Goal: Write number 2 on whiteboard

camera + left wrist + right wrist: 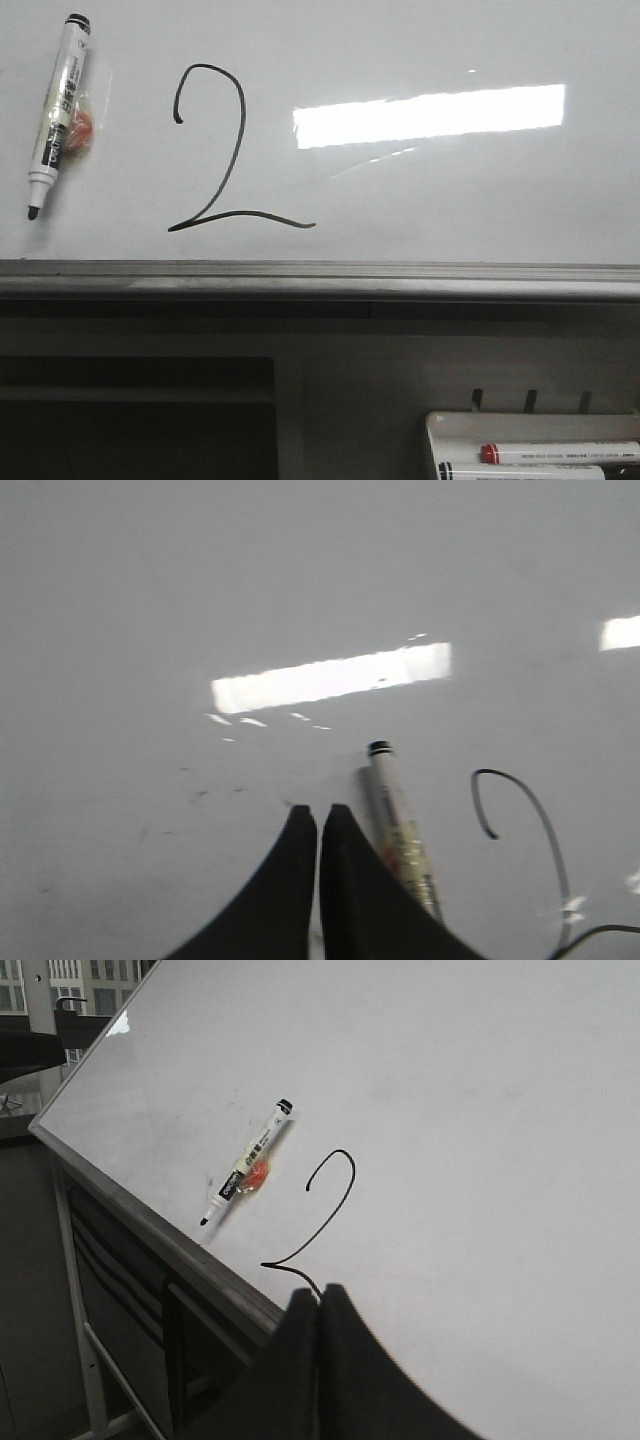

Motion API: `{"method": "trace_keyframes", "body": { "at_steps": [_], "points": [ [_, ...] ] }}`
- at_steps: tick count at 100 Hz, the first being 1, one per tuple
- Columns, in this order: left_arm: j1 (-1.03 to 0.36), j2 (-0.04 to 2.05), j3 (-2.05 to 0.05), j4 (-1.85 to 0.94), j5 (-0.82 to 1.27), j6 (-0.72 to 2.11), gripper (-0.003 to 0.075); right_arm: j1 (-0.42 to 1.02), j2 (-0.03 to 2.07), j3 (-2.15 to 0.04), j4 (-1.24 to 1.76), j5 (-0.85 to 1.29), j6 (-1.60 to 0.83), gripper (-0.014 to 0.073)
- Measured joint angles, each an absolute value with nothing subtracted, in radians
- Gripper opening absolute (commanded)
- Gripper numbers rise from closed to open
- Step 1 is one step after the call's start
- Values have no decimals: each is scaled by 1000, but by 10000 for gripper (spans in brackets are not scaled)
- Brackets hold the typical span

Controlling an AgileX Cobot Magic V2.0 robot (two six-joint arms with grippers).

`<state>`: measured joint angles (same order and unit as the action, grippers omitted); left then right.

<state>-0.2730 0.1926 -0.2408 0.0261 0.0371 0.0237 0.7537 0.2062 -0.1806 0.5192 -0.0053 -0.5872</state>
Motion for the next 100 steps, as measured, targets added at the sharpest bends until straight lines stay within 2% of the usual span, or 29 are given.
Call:
{"method": "trace_keyframes", "body": {
  "at_steps": [18,37,100],
  "points": [
    [-93,129,-169,47,39,-32,-20,754,206,-181,519,-5,-587,-60],
    [30,18,-35,51,39,-72,-20,754,206,-181,519,-5,-587,-60],
    [43,-4,1,51,326,5,-20,754,206,-181,519,-5,-587,-60]
  ]
}}
